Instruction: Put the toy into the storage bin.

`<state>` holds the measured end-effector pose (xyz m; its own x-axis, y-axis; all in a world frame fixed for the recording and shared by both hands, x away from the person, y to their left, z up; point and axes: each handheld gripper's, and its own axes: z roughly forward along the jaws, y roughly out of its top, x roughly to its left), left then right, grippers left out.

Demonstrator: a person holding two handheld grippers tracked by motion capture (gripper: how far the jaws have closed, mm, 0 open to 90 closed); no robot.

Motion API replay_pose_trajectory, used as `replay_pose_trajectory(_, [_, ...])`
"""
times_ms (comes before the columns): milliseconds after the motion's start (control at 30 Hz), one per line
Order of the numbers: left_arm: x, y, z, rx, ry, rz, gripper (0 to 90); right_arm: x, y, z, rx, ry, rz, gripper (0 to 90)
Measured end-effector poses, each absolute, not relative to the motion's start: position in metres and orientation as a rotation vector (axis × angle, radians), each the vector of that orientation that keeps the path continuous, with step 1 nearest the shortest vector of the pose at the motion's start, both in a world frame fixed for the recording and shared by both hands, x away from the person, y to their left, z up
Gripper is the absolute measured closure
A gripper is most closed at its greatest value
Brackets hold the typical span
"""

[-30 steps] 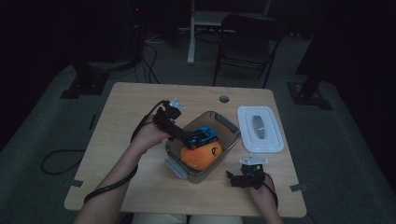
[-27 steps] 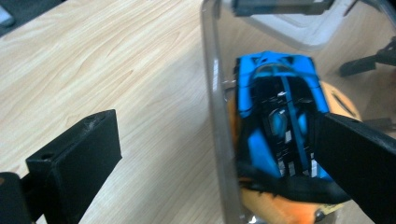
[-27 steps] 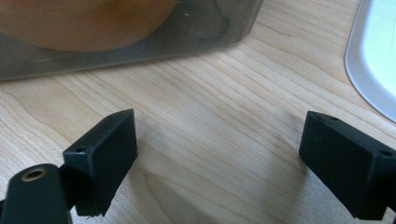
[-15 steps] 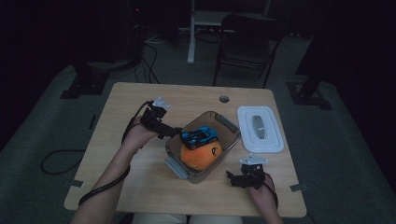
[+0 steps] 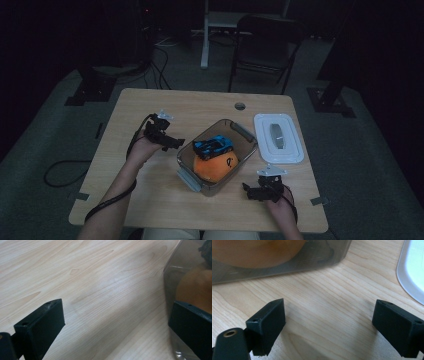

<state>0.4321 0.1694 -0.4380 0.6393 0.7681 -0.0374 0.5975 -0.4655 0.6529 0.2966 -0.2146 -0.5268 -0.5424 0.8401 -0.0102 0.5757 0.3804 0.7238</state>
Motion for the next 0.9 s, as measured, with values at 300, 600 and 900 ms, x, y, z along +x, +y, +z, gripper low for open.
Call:
replay_pose_trajectory(300, [0.44, 0.168, -0.47, 2.232, 1.101, 0.335, 1.3, 0.307, -0.21, -0.522, 1.23, 2.242, 0.971, 11.1])
replay_pose_trajectory(600, [0.439, 0.155, -0.484, 2.216, 1.046, 0.32, 1.3, 0.317, -0.207, -0.515, 1.284, 2.143, 0.944, 11.1])
replay_pose_trajectory(900, [0.43, 0.152, -0.486, 2.21, 1.024, 0.297, 1.4, 0.324, -0.203, -0.507, 1.28, 2.107, 0.958, 11.2])
